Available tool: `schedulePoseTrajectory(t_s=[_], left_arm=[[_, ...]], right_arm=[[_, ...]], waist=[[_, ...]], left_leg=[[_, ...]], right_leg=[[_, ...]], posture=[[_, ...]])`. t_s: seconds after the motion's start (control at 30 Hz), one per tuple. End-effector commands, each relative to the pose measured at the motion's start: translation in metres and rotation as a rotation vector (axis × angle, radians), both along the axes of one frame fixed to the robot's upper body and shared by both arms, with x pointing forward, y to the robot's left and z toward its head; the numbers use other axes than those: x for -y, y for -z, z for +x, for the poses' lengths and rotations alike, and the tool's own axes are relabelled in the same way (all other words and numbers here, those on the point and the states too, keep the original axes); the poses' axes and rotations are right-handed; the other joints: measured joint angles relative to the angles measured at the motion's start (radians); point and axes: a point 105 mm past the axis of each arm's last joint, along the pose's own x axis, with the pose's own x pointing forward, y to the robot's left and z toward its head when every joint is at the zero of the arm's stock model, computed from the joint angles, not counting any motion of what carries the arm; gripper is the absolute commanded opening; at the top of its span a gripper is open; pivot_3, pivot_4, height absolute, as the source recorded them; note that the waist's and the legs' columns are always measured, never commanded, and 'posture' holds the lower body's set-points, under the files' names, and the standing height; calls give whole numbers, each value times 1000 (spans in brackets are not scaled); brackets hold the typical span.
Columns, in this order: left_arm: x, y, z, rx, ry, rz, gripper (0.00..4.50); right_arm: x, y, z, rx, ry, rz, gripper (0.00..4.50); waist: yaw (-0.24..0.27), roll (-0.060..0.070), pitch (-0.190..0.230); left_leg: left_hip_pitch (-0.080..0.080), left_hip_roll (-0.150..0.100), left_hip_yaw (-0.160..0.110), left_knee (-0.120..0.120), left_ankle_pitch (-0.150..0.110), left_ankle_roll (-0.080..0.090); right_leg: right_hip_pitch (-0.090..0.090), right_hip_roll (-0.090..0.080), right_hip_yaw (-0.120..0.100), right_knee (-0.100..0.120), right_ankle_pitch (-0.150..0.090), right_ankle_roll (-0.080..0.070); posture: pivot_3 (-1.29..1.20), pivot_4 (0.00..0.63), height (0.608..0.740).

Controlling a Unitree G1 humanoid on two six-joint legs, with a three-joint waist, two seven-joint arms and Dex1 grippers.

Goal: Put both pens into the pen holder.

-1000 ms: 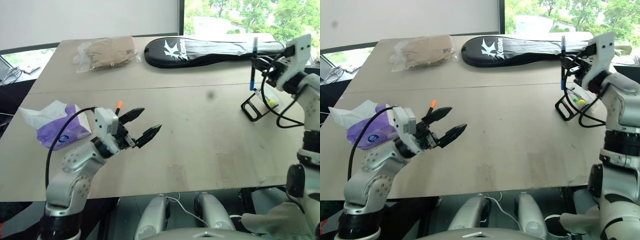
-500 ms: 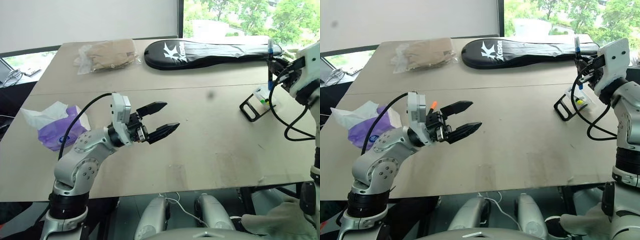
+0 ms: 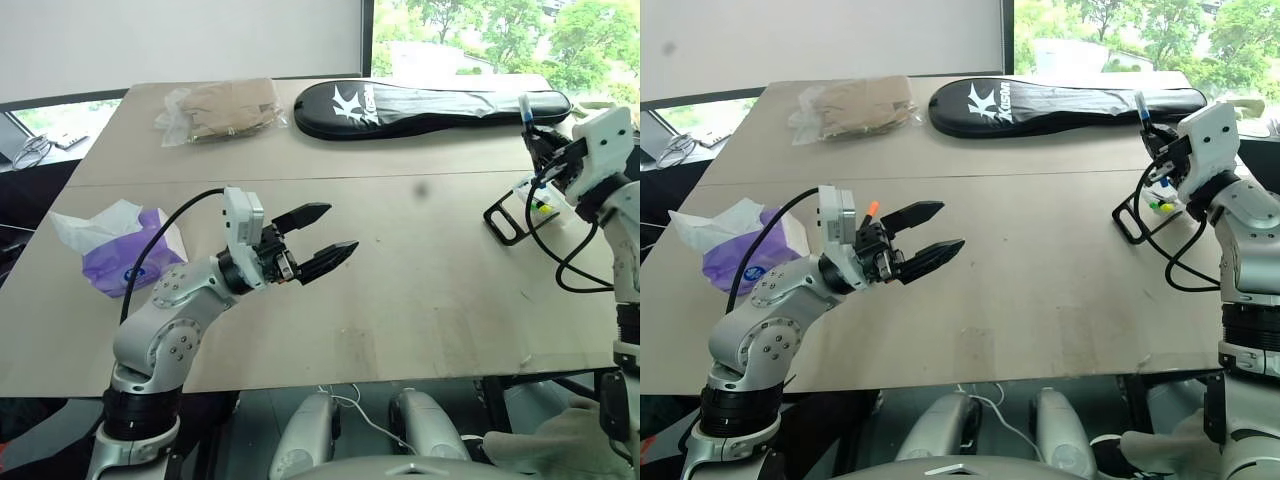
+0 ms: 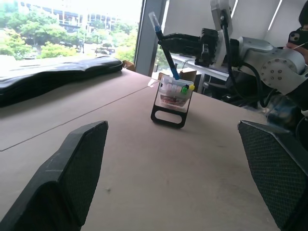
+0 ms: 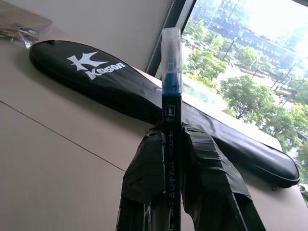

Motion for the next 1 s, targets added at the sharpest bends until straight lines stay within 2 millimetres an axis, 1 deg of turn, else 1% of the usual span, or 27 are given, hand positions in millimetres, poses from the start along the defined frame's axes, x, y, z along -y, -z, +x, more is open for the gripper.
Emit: schedulePoseTrajectory(t_s=[0.03,0.07,0.13,0.2,0.23,0.3,0.47,0.53,0.63,0.67,0.7,0.73,0.77,0.8,0.87,0.9,1.0], left_arm=[[-3,-8,-3,47,-23,3,4500],[-4,-8,-2,46,-26,4,4500],[-5,-8,-2,45,-28,6,4500],[-4,-7,-1,45,-28,7,4500],[-4,-7,-1,45,-27,8,4500],[-5,-7,1,46,-29,12,4500],[-9,-1,3,39,-51,36,4500],[-10,1,4,36,-65,43,4500],[-14,6,5,23,-99,53,4500],[-14,8,6,17,-105,61,4500],[-15,10,6,15,-107,65,4500],[-15,11,6,14,-108,69,4500],[-15,12,6,15,-108,72,4500],[-15,12,7,15,-107,73,4500],[-14,12,8,17,-101,74,4500],[-14,12,9,19,-98,76,4500],[-13,12,11,25,-91,82,4500]], right_arm=[[8,-3,-4,30,16,14,1793],[9,-3,-5,33,21,17,2413],[10,0,-6,33,28,14,3245],[11,4,-7,31,37,4,4230],[12,5,-8,30,42,-4,4417],[12,4,-10,40,48,-20,4417],[8,-4,-22,73,23,-36,4417],[1,-6,-30,65,-12,-54,4417],[-16,1,-45,-17,-79,-128,4417],[-24,3,-51,-41,-112,-142,4417],[-38,5,-60,-78,-178,-164,4417],[-48,8,-67,-102,-227,-210,4417],[-56,15,-73,-122,-267,-334,4417],[-58,23,-76,-132,-285,-470,4417],[-55,38,-74,-144,-301,-716,4417],[-55,43,-72,-137,-313,-805,4417],[-55,49,-56,-93,-310,-1001,4417]], waist=[[3,1,1],[4,1,1],[1,1,1],[1,1,1],[3,1,1],[6,1,1],[10,1,1],[12,1,1],[13,1,1],[13,1,1],[12,1,1],[12,1,1],[12,2,1],[12,2,1],[13,1,1],[13,1,1],[10,0,1]], left_leg=[[0,0,0,0,0,0],[0,0,0,0,0,0],[0,0,1,0,0,0],[0,0,1,0,0,0],[0,0,1,0,0,0],[0,0,0,0,0,0],[0,0,1,0,0,0],[0,0,0,0,0,0],[0,0,0,0,0,0],[0,0,0,0,0,0],[-1,0,0,0,0,0],[0,0,0,0,0,0],[0,0,0,0,0,0],[0,0,-1,-1,0,0],[0,0,-1,0,0,0],[0,0,0,0,0,0],[0,0,1,0,0,0]], right_leg=[[0,0,0,0,0,0],[0,0,0,0,0,0],[-1,0,0,0,0,0],[-1,0,0,0,0,0],[-1,0,0,0,0,0],[-1,0,0,0,0,0],[-1,0,0,0,0,0],[-1,0,0,0,0,0],[0,0,0,0,0,0],[0,0,0,0,0,0],[0,0,0,0,0,0],[0,0,0,0,0,0],[0,0,0,0,0,0],[0,0,0,0,0,0],[0,0,0,-1,0,0],[0,0,-1,-1,0,0],[0,0,-2,-3,0,0]], posture=[[0,150,740],[0,150,740],[0,150,740],[0,150,740],[0,150,740],[0,150,740],[0,150,740],[0,150,740],[0,150,740],[0,150,740],[0,150,740],[0,150,740],[0,150,740],[0,150,740],[0,150,740],[0,150,740],[0,150,740]])
